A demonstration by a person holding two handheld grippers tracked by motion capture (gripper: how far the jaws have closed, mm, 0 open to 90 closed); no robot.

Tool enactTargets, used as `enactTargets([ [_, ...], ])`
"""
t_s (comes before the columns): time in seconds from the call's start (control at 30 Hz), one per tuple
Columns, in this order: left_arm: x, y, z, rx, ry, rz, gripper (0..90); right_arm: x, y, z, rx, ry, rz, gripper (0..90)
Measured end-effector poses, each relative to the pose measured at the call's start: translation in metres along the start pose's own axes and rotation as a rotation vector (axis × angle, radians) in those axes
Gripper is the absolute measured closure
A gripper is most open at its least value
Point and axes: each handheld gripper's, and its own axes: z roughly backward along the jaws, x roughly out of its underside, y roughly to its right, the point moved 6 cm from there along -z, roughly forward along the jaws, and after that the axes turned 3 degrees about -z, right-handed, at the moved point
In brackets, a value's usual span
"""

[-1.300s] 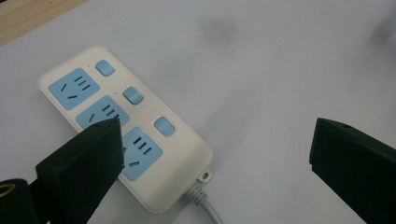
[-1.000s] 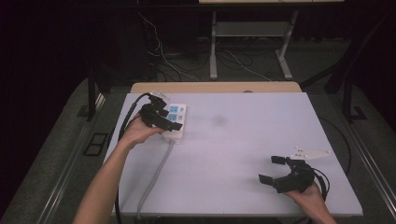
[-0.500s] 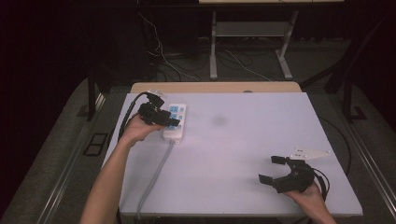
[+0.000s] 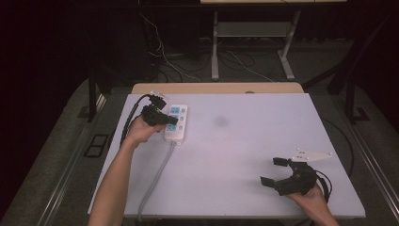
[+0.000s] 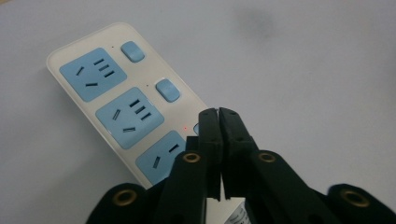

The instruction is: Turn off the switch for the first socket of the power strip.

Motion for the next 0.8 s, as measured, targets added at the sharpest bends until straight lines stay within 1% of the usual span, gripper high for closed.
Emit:
enactTargets([
  [0.17,-0.001,-0.001,-0.007,0.017,0.016,0.011,89.3,0.0,0.0,0.0,0.0,-0.001,0.003,0.6],
  [0.33,-0.002,-0.003,-0.013,0.001,0.03,0.026,89.2,0.0,-0.001,0.0,0.0,-0.004,0.003,0.6],
  [0.37,-0.002,-0.004,-0.014,0.001,0.029,0.033,89.2,0.0,-0.001,0.0,-0.001,-0.004,0.003,0.6],
  [0.57,0.001,-0.005,-0.023,0.004,0.018,0.04,89.2,0.001,-0.001,0.0,-0.002,-0.005,0.004,0.6],
  [0.7,0.003,-0.005,-0.026,0.0,0.007,0.037,89.2,0.001,-0.001,0.0,-0.003,-0.006,0.003,0.6],
  [0.8,0.003,-0.005,-0.028,0.009,0.005,0.048,89.2,0.001,-0.001,0.001,-0.002,-0.006,0.003,0.5],
])
